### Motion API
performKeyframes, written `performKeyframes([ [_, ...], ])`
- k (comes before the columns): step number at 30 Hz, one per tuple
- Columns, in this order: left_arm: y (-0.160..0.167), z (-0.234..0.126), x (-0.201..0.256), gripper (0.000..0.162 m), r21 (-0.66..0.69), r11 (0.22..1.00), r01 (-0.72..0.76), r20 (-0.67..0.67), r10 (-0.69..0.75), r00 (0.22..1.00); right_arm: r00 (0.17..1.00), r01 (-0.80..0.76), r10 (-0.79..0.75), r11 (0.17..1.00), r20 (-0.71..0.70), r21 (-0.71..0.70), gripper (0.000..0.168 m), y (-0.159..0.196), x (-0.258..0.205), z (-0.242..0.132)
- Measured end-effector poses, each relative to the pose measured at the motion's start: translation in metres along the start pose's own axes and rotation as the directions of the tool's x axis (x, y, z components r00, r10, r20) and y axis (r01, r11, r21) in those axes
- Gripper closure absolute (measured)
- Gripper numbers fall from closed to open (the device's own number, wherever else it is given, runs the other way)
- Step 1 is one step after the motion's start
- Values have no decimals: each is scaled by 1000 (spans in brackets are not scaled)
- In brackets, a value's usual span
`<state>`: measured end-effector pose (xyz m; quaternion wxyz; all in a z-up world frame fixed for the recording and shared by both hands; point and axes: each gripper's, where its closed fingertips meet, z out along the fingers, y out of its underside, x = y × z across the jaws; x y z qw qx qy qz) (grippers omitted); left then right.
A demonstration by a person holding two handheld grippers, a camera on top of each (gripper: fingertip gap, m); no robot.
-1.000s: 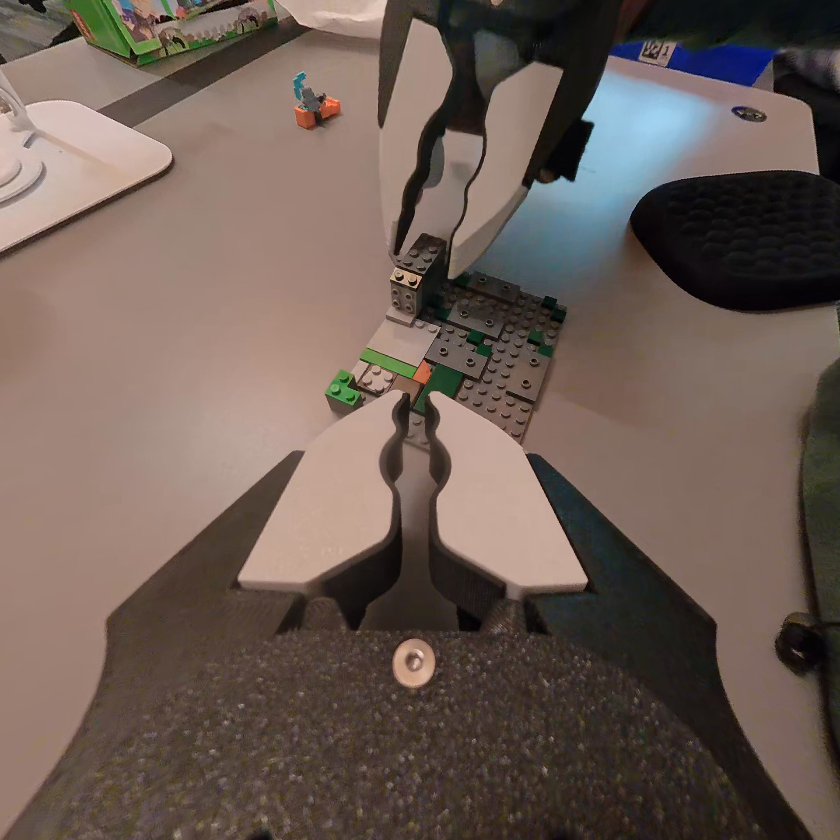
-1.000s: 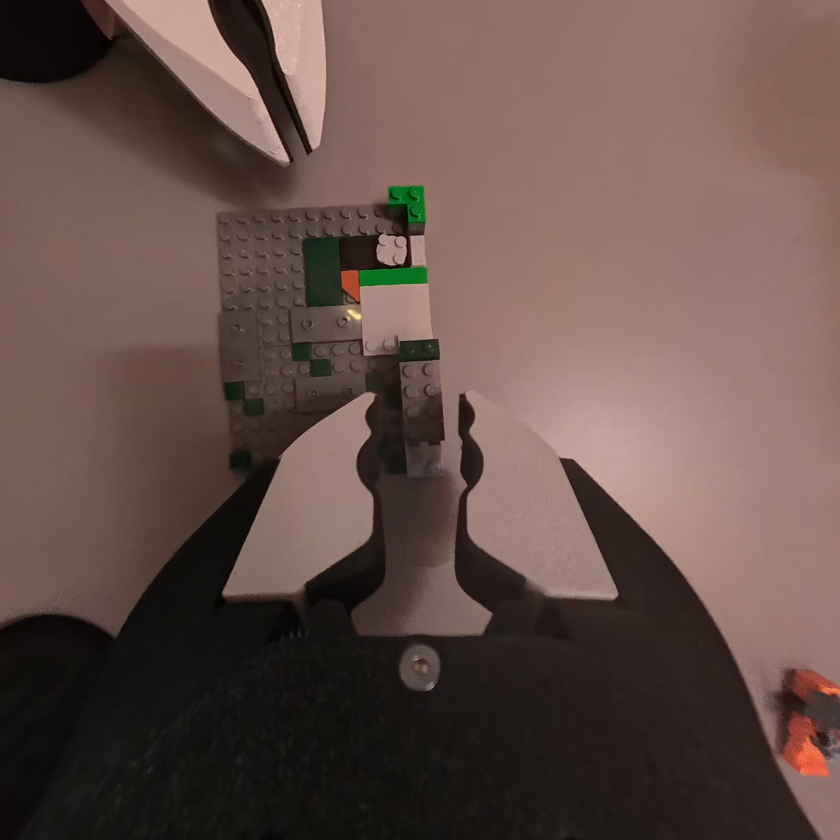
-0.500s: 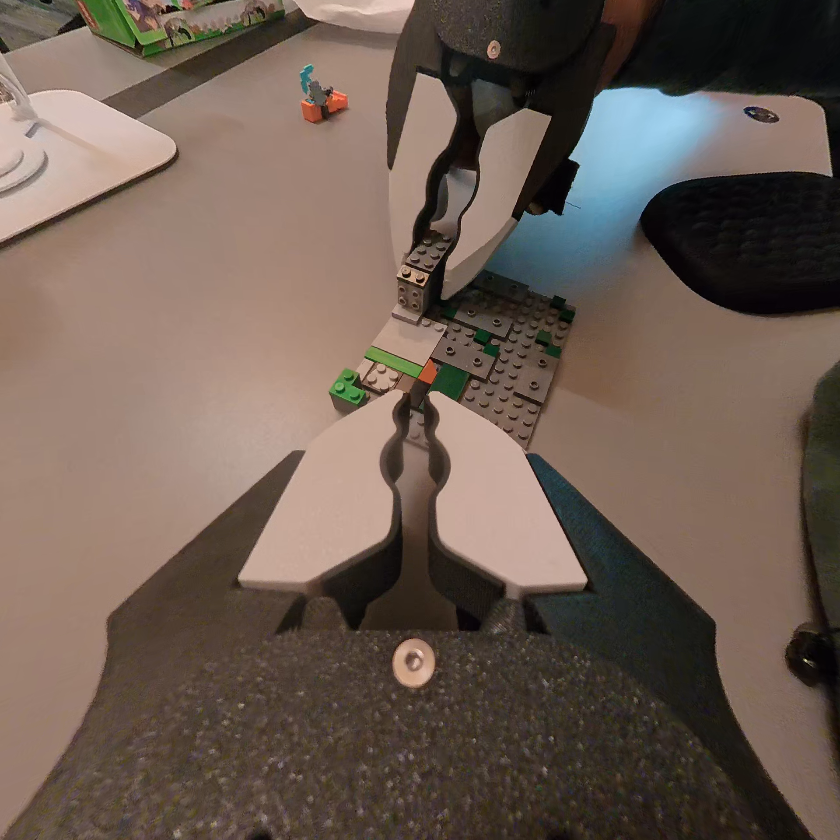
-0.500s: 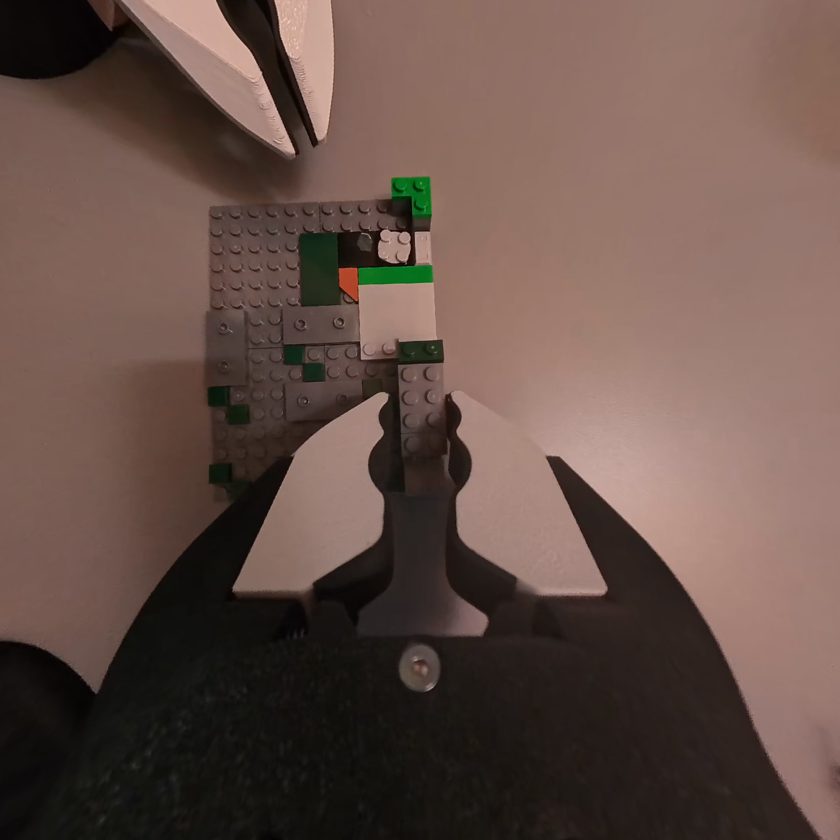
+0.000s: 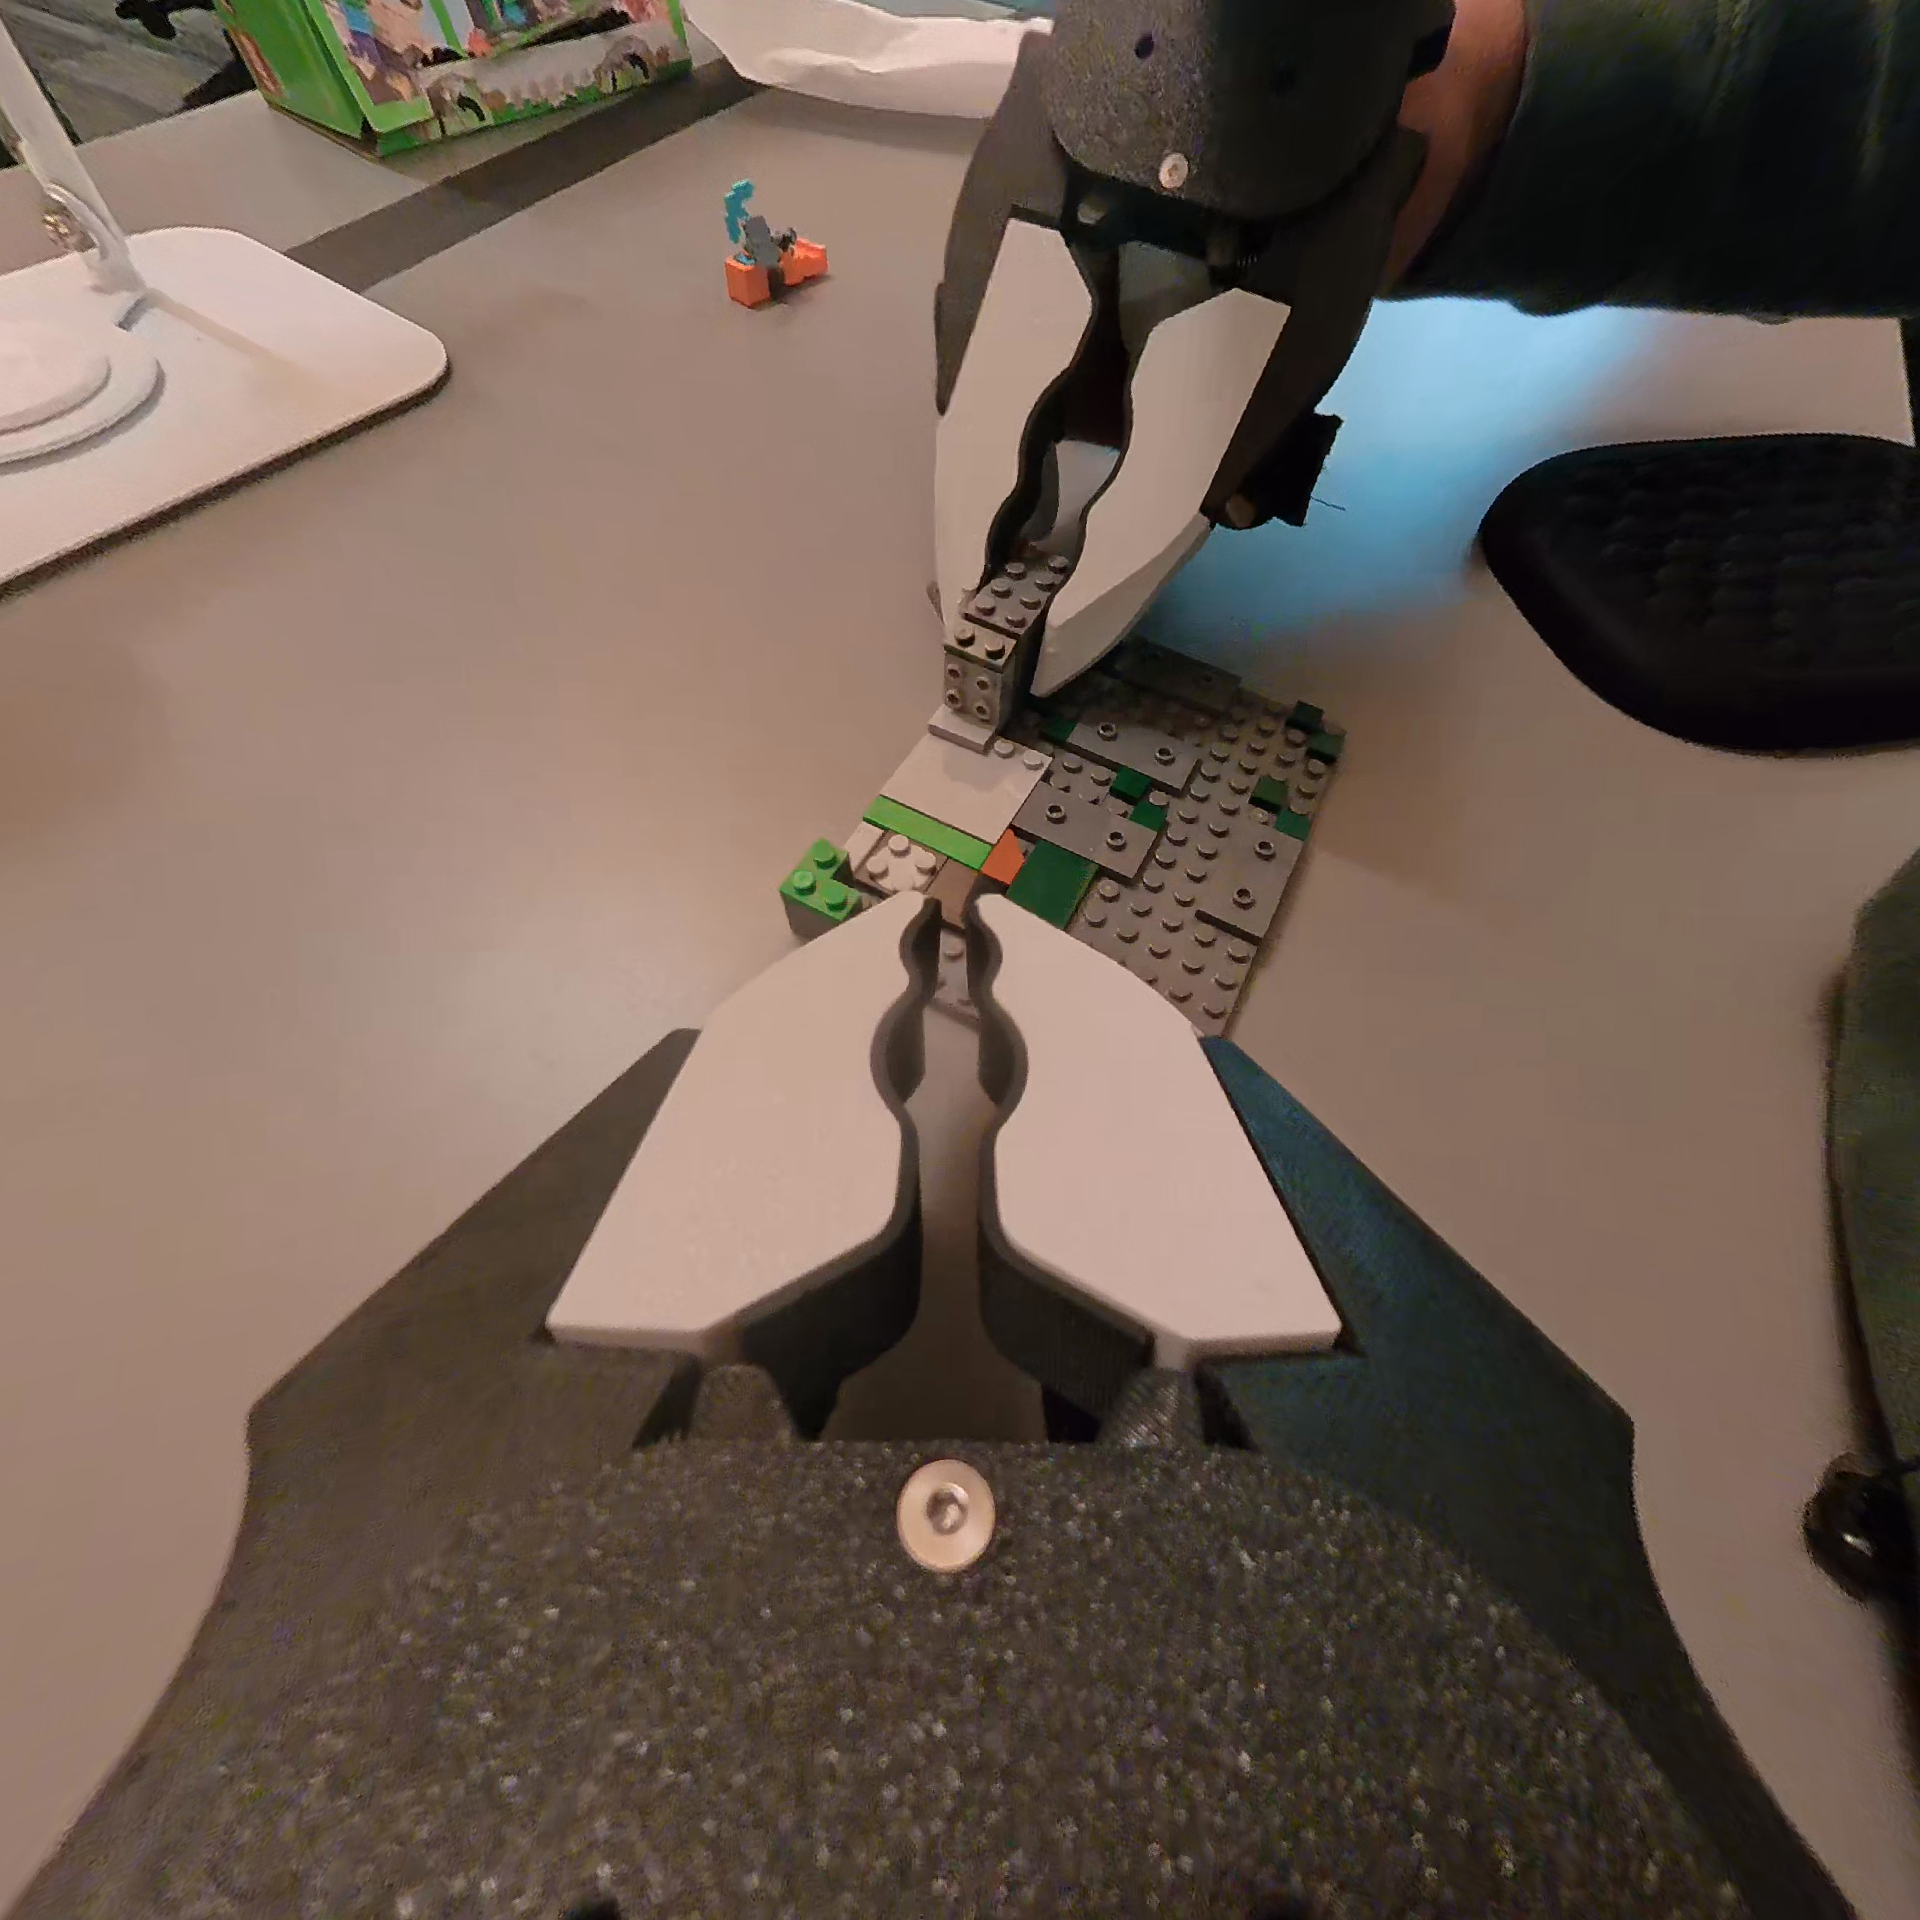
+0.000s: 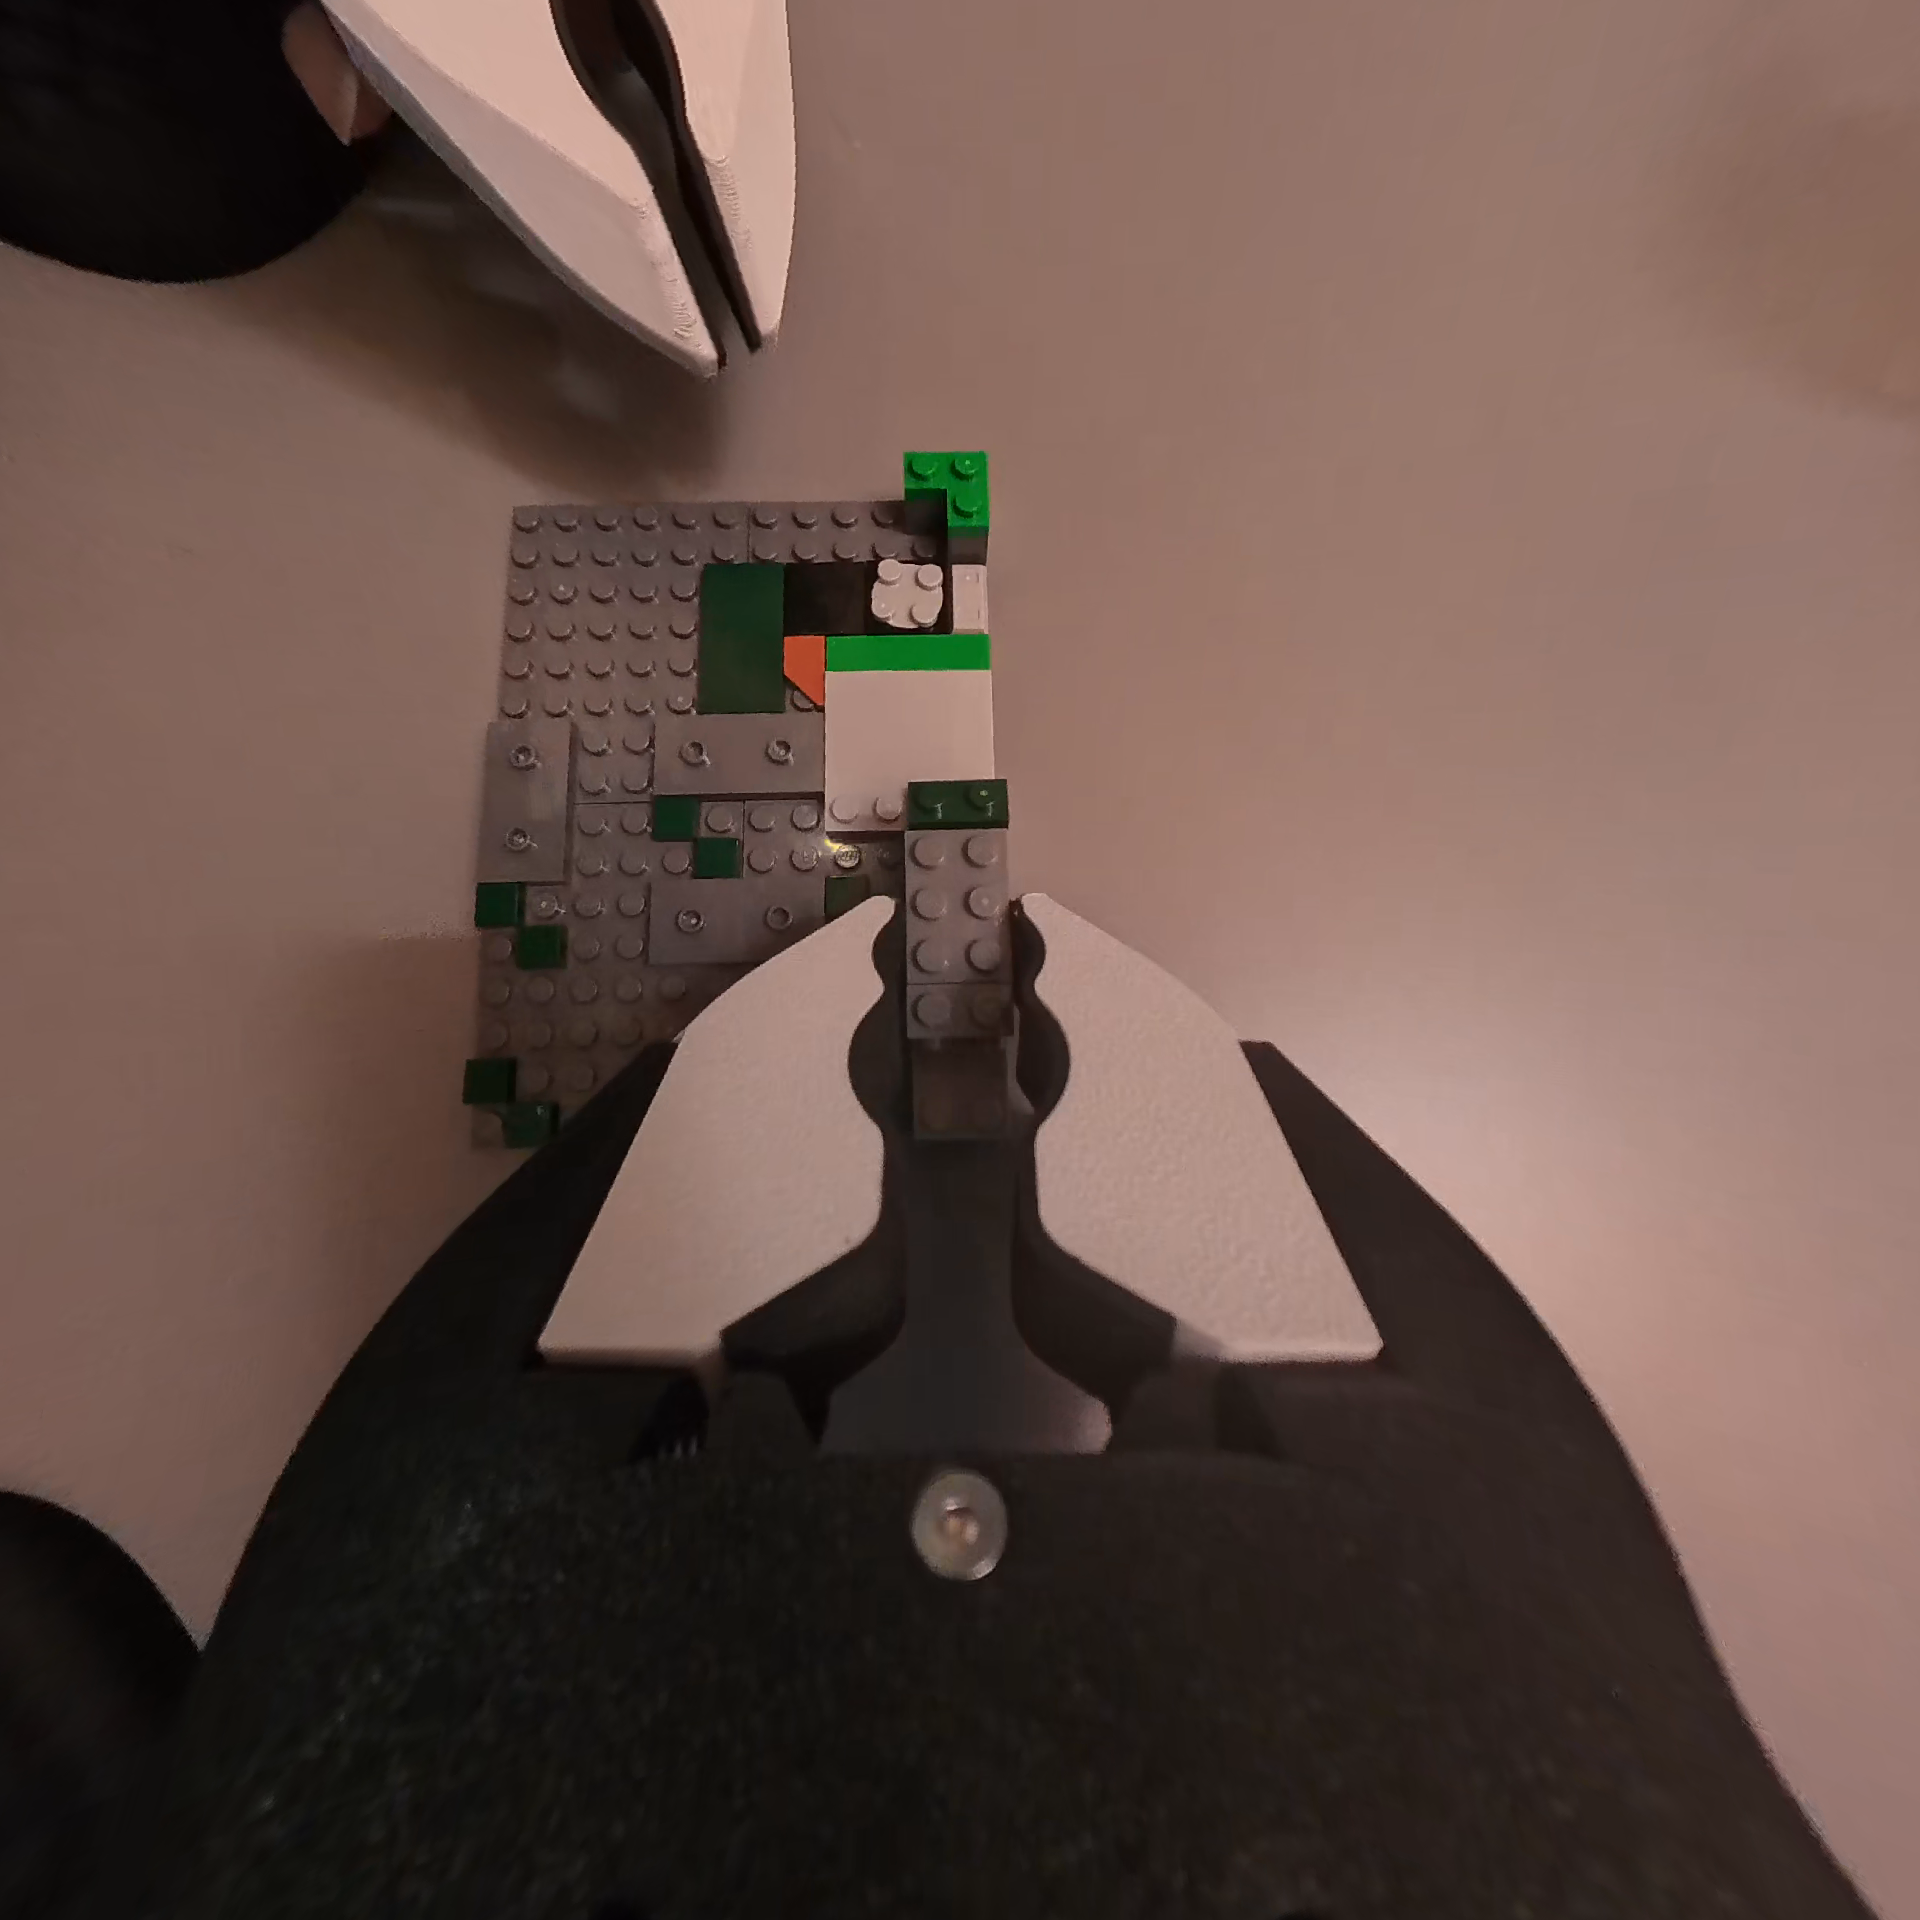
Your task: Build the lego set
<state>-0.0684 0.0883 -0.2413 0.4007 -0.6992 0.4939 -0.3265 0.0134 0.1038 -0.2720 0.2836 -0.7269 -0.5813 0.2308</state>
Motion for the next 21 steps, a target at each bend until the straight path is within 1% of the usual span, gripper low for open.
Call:
performKeyframes([
  [4, -3, -2, -3, 157, 14, 1000, 25, 16, -25, 1000, 1000, -14, 14, 999, 3, 47, 151, -1, -1, -5],
  [6, -7, -4, -4, 153, 30, 997, 74, 15, -75, 997, 1000, -17, 17, 998, -2, 69, 151, -3, -1, -9],
  [10, -20, -13, -7, 144, 75, 967, 243, -23, -242, 970, 1000, -2, 5, 996, -29, 91, 151, -7, 0, -23],
  [12, -23, -16, -7, 142, 73, 940, 334, -50, -331, 942, 999, 13, -8, 995, -49, 100, 151, -12, 1, -32],
  [13, -23, -16, -4, 141, 62, 917, 393, -85, -387, 918, 998, 23, -17, 994, -59, 104, 151, -15, 1, -38],
  [15, -27, -15, 6, 138, 41, 837, 546, -190, -530, 826, 997, 44, -35, 992, -74, 117, 151, -22, 0, -48],
  [18, -38, -15, 15, 136, 12, 653, 757, -341, -709, 617, 995, 77, -67, 987, -78, 141, 151, -34, -7, -60],
  [19, -41, -15, 16, 135, 1, 596, 803, -376, -744, 553, 994, 87, -76, 986, -78, 144, 151, -37, -9, -62],
  [20, -41, -14, 18, 134, -13, 560, 828, -391, -765, 511, 993, 97, -86, 985, -80, 146, 151, -40, -12, -64],
  [21, -41, -12, 22, 134, -25, 542, 840, -402, -775, 488, 992, 108, -96, 983, -83, 147, 151, -42, -14, -64],
])
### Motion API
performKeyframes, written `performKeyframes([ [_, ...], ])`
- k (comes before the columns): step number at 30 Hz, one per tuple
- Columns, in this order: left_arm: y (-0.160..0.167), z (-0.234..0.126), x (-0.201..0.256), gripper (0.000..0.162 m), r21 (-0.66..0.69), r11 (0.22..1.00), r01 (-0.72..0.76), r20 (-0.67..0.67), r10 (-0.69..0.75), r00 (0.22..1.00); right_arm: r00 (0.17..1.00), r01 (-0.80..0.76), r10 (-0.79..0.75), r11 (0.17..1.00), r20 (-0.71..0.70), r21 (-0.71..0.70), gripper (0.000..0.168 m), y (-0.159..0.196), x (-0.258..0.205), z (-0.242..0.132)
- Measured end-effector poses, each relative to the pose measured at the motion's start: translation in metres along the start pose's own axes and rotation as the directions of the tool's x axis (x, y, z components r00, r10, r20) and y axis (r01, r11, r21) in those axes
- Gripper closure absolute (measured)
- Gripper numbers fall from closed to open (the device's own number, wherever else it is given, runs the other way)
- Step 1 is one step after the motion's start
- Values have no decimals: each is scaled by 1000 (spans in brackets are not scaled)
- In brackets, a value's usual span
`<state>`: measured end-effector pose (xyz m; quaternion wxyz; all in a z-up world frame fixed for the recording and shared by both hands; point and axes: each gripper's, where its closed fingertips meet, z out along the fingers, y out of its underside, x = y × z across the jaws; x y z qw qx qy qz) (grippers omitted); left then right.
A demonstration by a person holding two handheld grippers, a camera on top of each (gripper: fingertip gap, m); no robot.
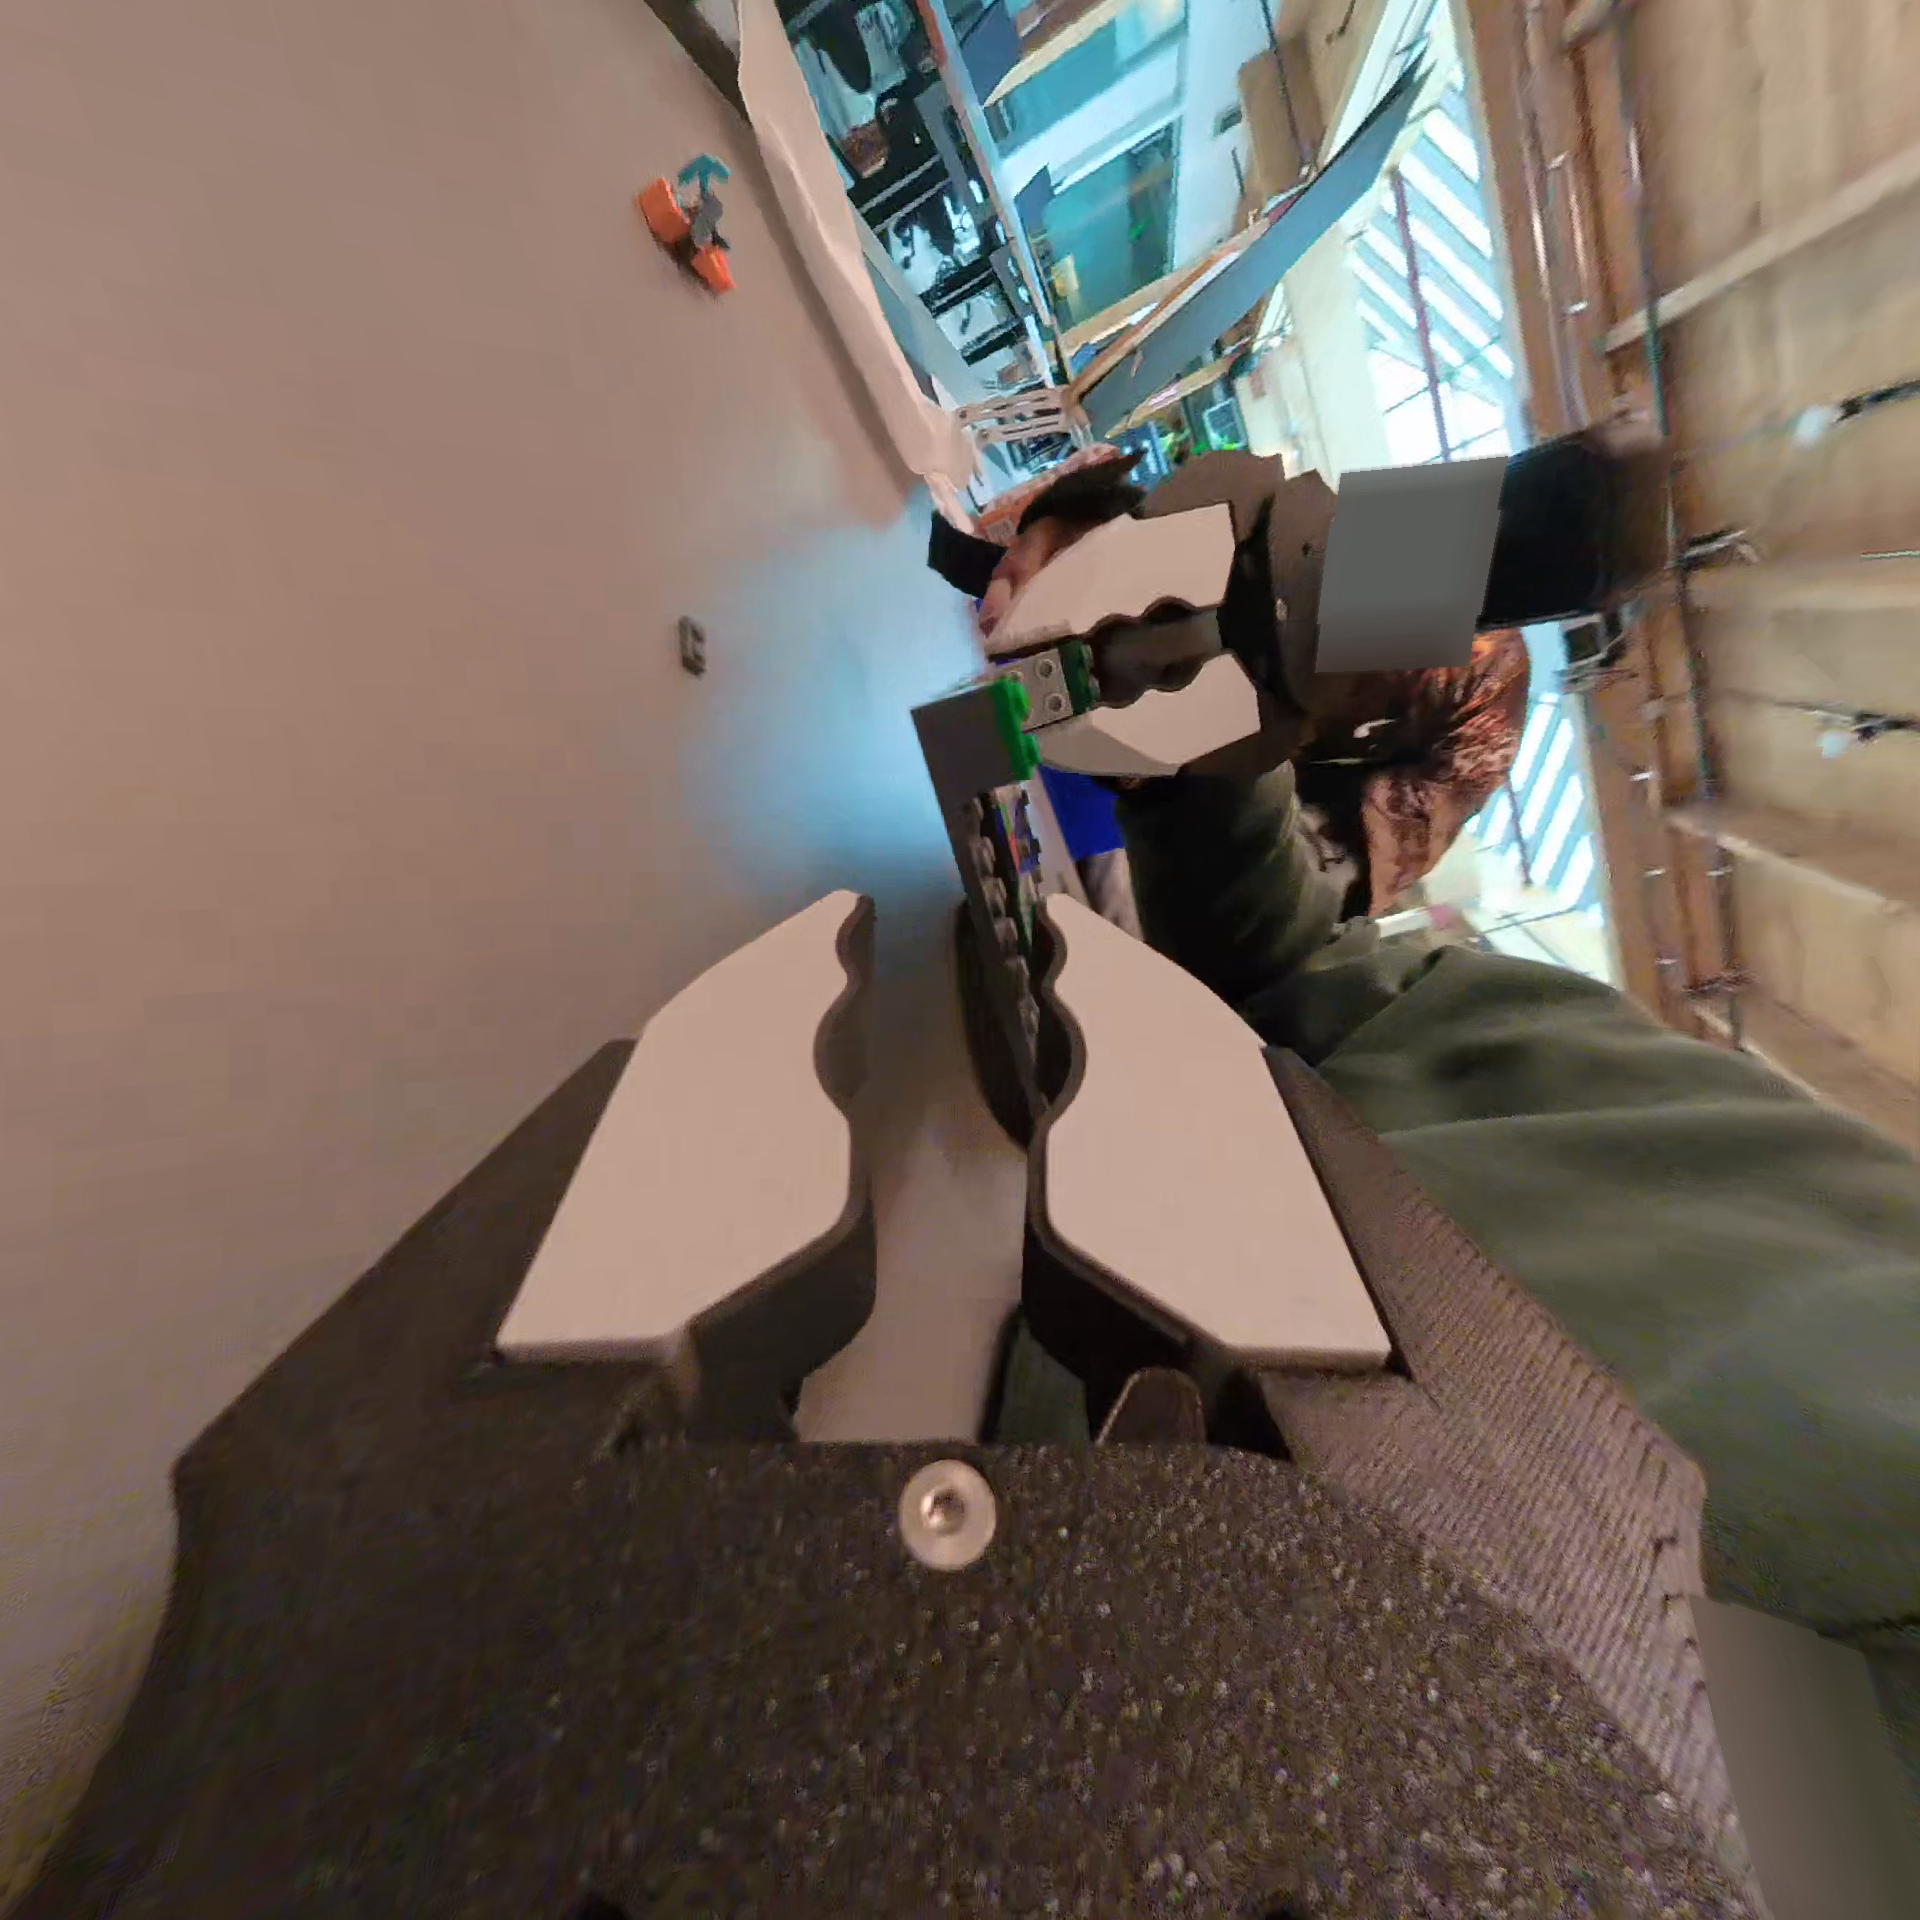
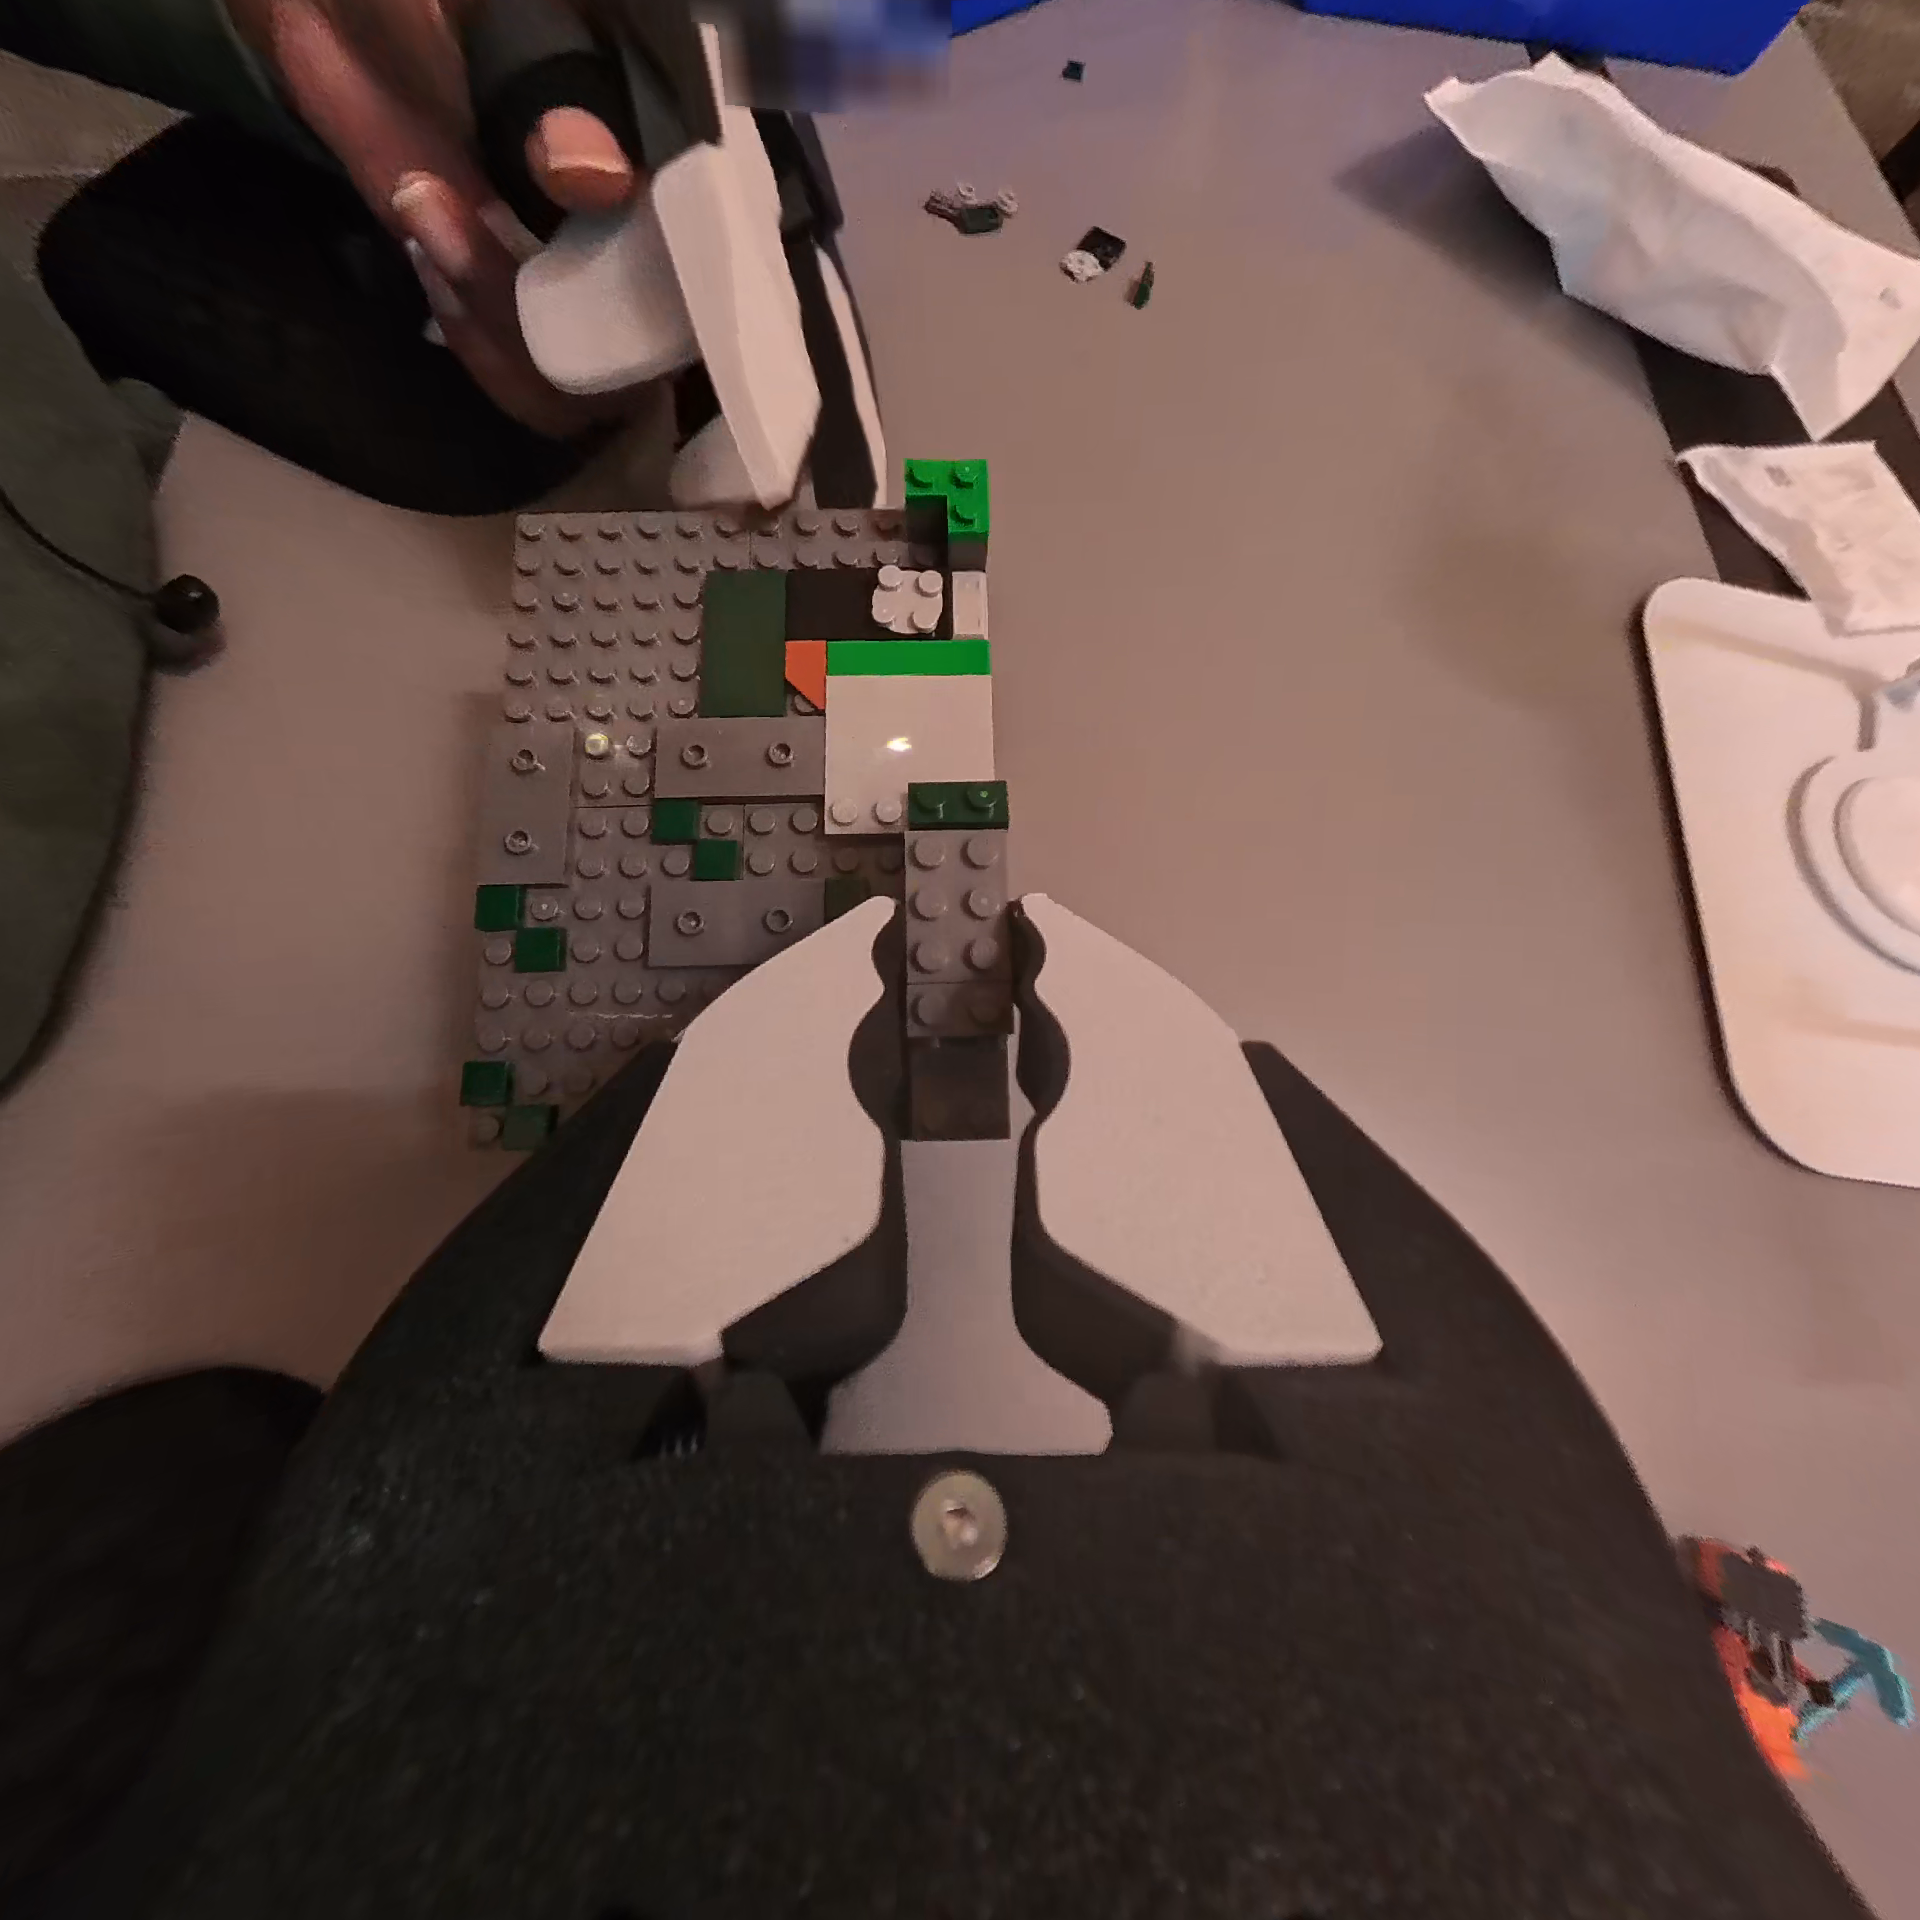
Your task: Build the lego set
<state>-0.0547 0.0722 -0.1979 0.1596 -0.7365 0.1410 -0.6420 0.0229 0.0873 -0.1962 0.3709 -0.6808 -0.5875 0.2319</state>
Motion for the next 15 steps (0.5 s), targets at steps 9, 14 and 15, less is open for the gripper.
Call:
performKeyframes([
  [9, 27, 11, 11, 144, -27, 996, 90, -61, -92, 994, 999, 27, -28, 1000, 16, 13, 151, -6, -21, 6],
  [14, 31, 10, 8, 154, -25, 993, 118, -36, -119, 992, 999, 26, -26, 1000, 19, 9, 151, -5, -28, 11],
  [15, 32, 10, 8, 154, -25, 992, 128, -36, -128, 991, 1000, 22, -22, 1000, 19, 10, 151, -4, -29, 12],
])
